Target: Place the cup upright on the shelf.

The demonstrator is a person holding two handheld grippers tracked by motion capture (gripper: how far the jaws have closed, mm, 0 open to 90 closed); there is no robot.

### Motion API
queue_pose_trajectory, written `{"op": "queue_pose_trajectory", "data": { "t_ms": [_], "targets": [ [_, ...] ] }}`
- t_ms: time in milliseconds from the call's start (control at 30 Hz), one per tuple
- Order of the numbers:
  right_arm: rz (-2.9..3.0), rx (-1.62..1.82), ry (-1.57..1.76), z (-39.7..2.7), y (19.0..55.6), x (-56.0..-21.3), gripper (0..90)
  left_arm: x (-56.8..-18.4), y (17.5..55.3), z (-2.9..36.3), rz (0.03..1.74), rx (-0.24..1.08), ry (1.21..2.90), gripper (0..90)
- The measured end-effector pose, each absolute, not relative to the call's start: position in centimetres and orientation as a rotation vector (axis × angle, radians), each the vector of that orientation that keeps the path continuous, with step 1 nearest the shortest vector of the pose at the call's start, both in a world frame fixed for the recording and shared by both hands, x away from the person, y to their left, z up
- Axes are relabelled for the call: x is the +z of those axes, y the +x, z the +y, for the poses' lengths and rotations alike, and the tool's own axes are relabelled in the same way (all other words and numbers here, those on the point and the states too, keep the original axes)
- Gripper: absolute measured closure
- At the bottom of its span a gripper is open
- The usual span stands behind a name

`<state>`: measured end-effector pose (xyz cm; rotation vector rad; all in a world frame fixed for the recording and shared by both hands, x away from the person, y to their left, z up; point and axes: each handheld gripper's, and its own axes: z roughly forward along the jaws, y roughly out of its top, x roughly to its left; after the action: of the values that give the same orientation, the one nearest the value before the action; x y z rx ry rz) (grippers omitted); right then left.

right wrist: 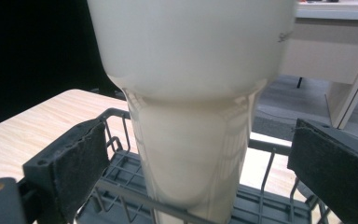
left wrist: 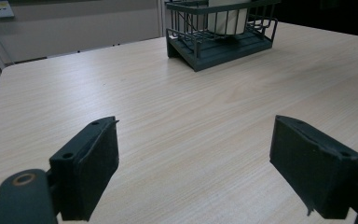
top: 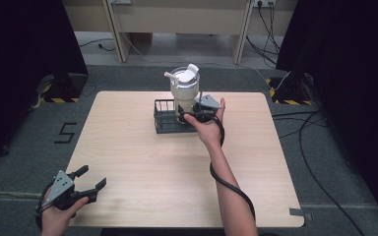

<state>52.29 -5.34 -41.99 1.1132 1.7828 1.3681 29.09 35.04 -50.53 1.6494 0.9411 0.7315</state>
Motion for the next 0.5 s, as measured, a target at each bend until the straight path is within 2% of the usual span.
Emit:
{"op": "queue_pose_trajectory", "data": {
  "t_ms": [500],
  "targets": [
    [1.8, 1.341, 1.108, -8.8, 48.8, -42.1, 8.4, -50.6, 29.1, 35.1, 0.946, 0.73, 1.649, 14.8]
  ]
}}
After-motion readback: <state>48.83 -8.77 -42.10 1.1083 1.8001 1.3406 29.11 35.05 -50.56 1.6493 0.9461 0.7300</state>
